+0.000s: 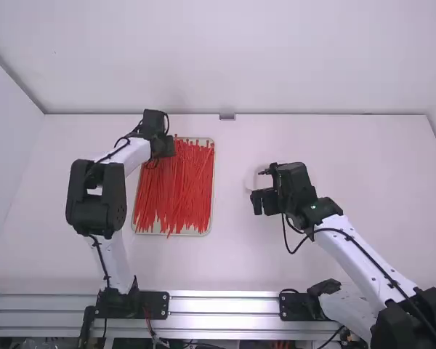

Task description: Fasten the cable tie

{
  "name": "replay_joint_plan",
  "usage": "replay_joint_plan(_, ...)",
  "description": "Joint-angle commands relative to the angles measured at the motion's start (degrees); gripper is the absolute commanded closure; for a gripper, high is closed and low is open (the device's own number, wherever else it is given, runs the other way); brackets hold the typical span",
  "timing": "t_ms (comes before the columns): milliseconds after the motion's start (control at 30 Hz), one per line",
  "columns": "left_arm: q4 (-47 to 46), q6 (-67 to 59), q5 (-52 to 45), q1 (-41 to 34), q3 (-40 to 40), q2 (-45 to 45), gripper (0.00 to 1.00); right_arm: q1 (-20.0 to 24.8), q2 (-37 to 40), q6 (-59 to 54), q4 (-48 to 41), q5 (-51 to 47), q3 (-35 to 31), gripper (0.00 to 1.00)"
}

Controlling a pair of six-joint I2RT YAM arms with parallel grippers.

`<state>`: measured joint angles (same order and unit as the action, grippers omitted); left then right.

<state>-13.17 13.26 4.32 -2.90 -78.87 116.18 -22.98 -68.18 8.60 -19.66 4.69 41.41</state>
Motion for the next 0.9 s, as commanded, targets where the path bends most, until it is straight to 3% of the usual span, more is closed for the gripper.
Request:
replay_joint_plan(0, 0.4, 0.6, 0.6, 0.3, -1.1, 2.3, 0.60, 0.2, 0.7, -0.1, -0.1, -0.5, 1.7, 0.01)
replay_joint_plan(500, 2.4, 0.8, -1.7, 0.3, -0.9, 5.3, 0.78, 0.2, 0.7, -0.1, -0.3, -0.5, 1.7, 0.01)
replay_joint_plan(867, 2.9, 0.8, -1.7, 0.3, -1.0, 6.9, 0.81, 0.1, 0.7, 0.0, -0.3, -0.5, 1.7, 0.01)
